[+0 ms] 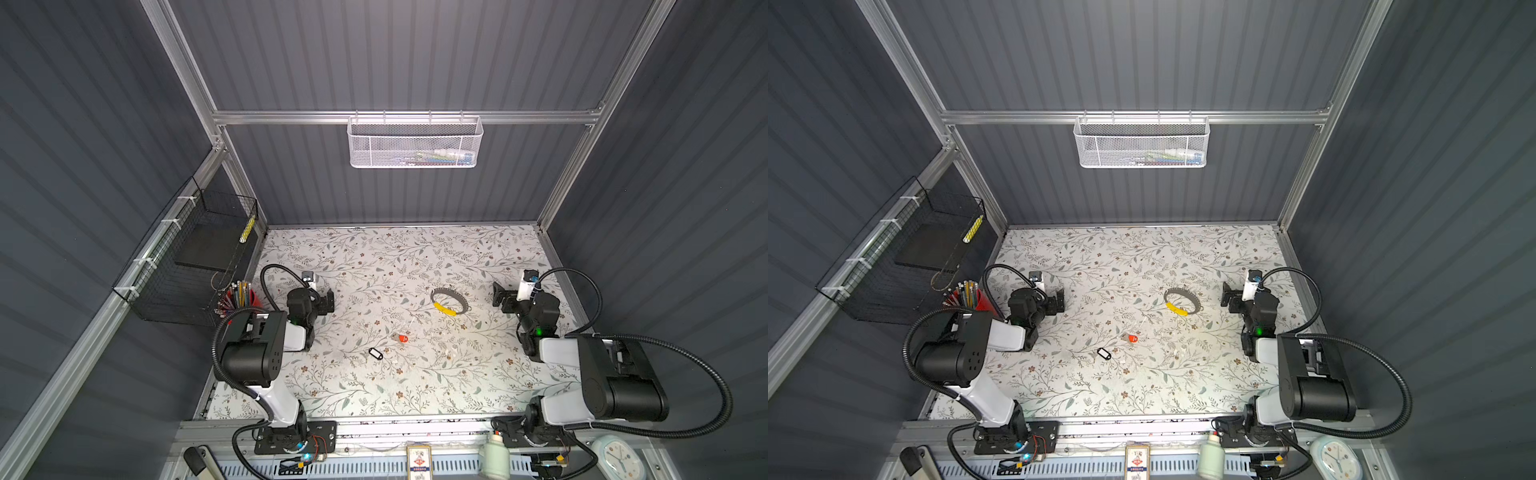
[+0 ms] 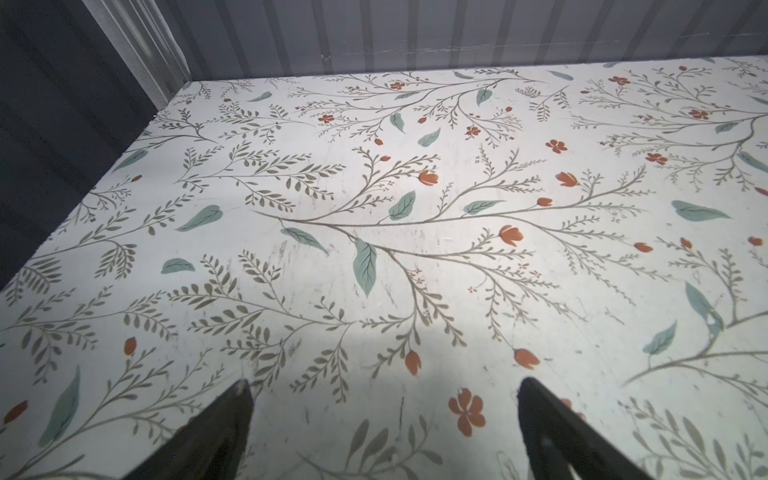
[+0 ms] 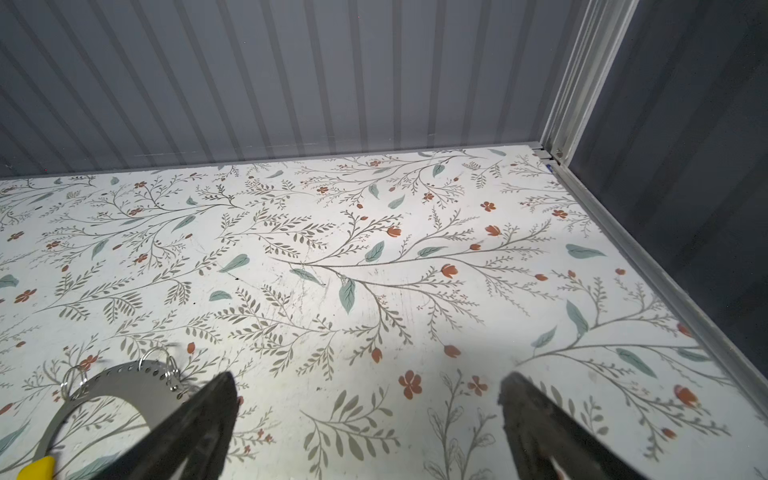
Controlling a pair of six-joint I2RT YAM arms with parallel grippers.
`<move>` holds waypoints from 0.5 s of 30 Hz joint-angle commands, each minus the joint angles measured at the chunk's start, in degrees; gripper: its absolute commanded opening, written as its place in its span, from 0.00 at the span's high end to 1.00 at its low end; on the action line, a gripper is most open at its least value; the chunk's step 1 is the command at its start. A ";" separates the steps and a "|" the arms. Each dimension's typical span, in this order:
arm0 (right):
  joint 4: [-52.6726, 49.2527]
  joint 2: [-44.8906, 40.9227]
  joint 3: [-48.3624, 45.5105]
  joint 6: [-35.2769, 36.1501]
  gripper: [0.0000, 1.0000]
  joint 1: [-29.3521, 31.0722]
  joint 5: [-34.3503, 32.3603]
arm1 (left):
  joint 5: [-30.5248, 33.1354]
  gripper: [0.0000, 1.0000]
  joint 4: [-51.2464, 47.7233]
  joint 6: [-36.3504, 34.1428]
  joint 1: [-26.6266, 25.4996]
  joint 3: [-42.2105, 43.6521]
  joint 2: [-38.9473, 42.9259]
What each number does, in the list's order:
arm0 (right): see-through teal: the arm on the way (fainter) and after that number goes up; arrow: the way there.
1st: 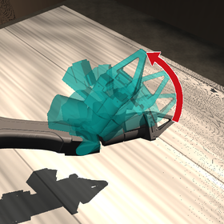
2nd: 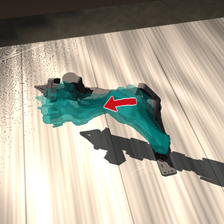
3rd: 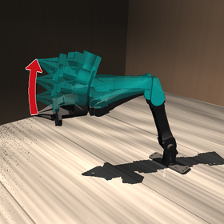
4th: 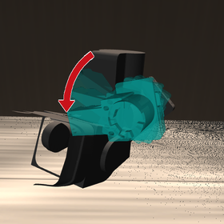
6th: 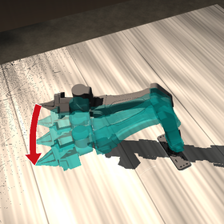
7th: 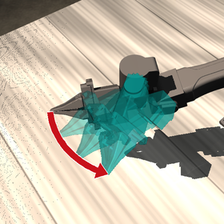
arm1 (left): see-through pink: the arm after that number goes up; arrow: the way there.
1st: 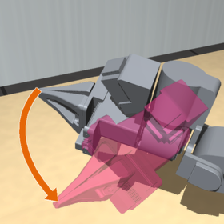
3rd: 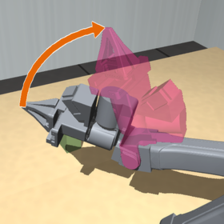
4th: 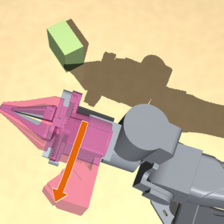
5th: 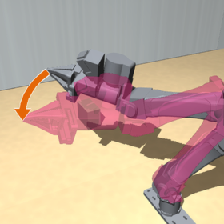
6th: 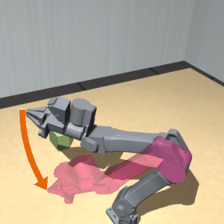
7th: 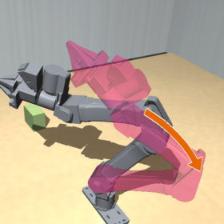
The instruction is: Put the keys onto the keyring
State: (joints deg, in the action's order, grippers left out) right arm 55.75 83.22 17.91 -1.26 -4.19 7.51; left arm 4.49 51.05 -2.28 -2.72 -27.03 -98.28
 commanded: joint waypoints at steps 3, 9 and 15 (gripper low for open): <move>1.31 0.10 -0.21 0.20 0.01 0.05 -0.24 | -0.62 0.00 0.55 0.28 0.15 -0.31 -0.07; 1.29 0.12 -0.13 0.20 0.01 0.06 -0.13 | -0.62 0.00 0.56 0.26 0.17 -0.31 -0.07; 0.21 0.31 0.60 -0.49 0.01 -0.63 0.78 | -0.62 0.00 0.54 0.26 0.17 -0.26 -0.07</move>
State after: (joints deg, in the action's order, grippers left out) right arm 55.70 83.22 17.91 -1.32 -4.45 7.73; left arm 4.49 51.05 -2.28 -2.72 -27.03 -98.28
